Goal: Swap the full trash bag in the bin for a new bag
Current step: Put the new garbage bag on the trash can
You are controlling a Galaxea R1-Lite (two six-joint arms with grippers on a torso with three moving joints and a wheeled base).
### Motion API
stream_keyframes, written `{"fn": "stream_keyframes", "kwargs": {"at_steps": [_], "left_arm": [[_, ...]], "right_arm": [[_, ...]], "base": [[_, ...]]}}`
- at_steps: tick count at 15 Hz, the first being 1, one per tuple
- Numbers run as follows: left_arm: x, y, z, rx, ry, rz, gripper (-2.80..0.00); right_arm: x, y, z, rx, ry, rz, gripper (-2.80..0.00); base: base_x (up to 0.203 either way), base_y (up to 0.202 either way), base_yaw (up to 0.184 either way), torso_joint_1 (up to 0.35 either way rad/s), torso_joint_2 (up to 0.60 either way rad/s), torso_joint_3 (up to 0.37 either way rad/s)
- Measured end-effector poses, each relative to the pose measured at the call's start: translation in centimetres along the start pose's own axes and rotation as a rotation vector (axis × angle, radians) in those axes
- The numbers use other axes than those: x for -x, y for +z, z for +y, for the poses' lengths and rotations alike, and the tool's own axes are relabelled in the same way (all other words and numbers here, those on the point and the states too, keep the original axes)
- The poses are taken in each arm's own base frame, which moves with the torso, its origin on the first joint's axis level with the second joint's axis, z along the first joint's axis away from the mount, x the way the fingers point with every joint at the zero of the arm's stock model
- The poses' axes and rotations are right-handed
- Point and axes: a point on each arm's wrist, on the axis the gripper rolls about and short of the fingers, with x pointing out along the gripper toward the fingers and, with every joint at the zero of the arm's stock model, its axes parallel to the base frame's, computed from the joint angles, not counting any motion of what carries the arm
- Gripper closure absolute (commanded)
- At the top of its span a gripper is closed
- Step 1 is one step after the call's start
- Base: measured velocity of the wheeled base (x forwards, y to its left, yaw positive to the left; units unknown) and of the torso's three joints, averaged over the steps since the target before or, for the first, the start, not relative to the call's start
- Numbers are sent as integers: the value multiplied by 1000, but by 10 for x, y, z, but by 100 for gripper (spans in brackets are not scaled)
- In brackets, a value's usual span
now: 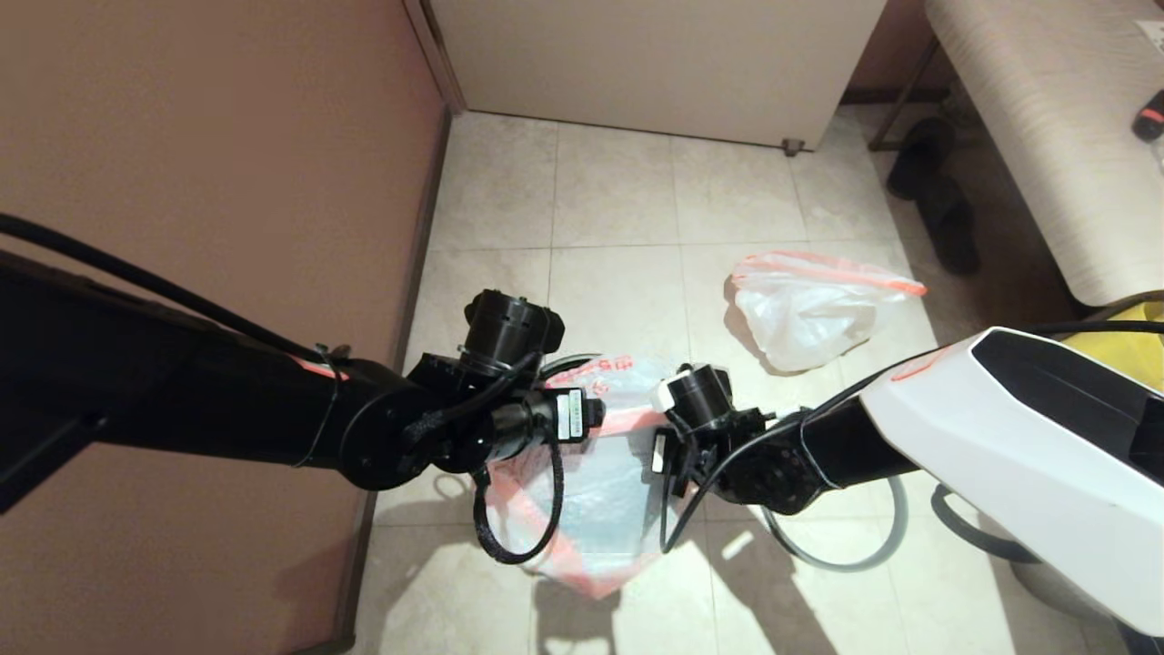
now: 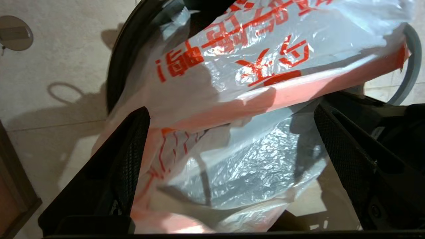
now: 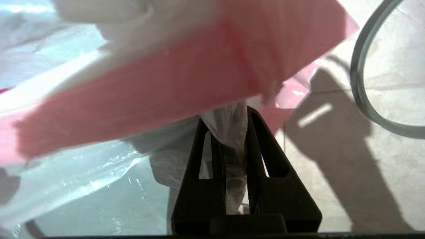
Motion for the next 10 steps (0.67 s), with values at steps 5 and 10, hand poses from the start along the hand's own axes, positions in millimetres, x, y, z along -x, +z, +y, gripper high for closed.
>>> {"fn": "stream_keyframes", "kwargs": {"at_steps": [5,10], "left_arm": [[5,-3,-4,-13,-13,5,0],[18,-8,-9,-45,-86,91,0]], "right_arm": [[5,4,1,-5,4,-8,0],[6,6,1,-10,3,-20,0]], "base": [[0,0,0,0,0,0],[0,0,0,0,0,0]]}}
